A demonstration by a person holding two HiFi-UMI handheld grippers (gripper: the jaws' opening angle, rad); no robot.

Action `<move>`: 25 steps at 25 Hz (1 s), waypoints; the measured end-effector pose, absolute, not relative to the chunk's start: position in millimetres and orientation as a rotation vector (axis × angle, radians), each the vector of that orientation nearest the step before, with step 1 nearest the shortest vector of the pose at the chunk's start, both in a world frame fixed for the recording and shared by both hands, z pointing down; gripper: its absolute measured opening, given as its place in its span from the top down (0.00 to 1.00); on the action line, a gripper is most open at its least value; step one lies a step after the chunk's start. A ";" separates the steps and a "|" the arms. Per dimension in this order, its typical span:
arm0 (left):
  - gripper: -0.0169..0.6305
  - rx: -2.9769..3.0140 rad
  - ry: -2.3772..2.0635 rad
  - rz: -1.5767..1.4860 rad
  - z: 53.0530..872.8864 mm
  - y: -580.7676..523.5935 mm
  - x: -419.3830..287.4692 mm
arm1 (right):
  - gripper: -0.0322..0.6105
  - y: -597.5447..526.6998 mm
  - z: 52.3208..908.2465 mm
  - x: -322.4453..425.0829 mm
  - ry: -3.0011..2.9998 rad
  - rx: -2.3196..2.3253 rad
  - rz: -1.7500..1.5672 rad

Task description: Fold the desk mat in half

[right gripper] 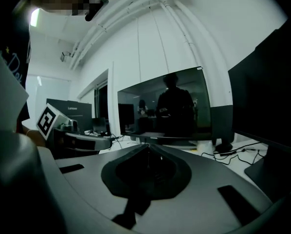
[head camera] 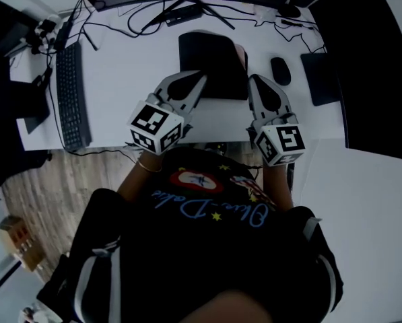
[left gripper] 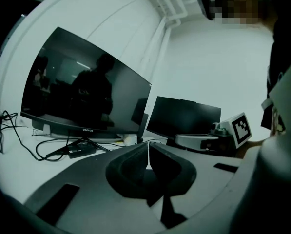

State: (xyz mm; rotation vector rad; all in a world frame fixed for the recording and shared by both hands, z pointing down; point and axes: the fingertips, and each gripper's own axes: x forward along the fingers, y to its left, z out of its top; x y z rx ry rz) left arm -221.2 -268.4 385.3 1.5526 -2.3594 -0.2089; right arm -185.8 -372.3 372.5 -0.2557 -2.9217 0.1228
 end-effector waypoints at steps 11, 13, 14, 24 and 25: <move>0.96 1.429 -2.515 -0.155 371.6 -219.1 -228.8 | 0.95 -330.2 359.0 -207.0 -2.936 -0.461 0.150; 0.96 1.421 -2.520 -0.151 371.6 -216.4 -229.0 | 0.95 -327.6 358.9 -208.5 -2.937 -0.467 0.141; 0.96 1.417 -2.521 -0.151 371.7 -215.3 -228.9 | 0.95 -326.7 359.2 -208.8 -2.935 -0.468 0.139; 0.96 1.406 -2.520 -0.135 374.1 -214.3 -230.9 | 0.95 -326.2 362.8 -210.1 -2.922 -0.477 0.166; 0.96 1.406 -2.522 -0.135 373.6 -214.5 -231.2 | 0.95 -326.6 362.5 -210.2 -2.922 -0.476 0.166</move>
